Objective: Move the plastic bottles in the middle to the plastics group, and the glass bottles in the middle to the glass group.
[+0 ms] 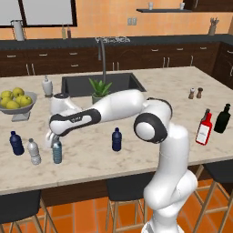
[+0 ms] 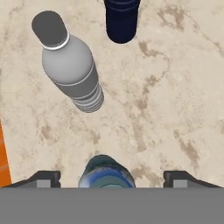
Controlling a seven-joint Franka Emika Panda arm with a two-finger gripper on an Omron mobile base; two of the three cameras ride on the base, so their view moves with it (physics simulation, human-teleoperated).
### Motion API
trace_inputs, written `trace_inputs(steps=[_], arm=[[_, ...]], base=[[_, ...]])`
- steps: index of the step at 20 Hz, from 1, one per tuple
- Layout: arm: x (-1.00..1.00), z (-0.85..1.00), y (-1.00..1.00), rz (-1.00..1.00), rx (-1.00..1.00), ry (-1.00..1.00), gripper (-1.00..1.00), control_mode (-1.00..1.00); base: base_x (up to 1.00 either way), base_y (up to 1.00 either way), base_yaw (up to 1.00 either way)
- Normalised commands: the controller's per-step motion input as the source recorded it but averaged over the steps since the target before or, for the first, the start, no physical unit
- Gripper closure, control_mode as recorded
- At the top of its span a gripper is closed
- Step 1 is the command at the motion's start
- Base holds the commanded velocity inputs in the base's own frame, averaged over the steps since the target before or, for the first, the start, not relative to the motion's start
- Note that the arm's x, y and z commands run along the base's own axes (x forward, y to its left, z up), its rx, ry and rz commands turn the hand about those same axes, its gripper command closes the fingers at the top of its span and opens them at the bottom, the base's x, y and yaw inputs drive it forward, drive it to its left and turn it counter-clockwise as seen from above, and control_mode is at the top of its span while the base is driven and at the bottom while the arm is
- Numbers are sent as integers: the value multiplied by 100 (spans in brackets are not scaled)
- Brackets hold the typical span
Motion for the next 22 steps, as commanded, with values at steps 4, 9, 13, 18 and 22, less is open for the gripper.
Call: trace_inputs(steps=[4, 9, 13, 18, 22], arm=[[-7, 16, 1, 0, 0, 0, -100, -100], [-4, 27, -5, 0, 0, 0, -100, -100], [-1, 55, -29, -6, 0, 3, -100, -100], [-23, 52, -61, -7, 0, 4, -100, -100], [-32, 37, -79, -20, 0, 0, -100, -100]], base=[[0, 0, 0], [0, 0, 0], [0, 0, 0], [0, 0, 0], [0, 0, 0]])
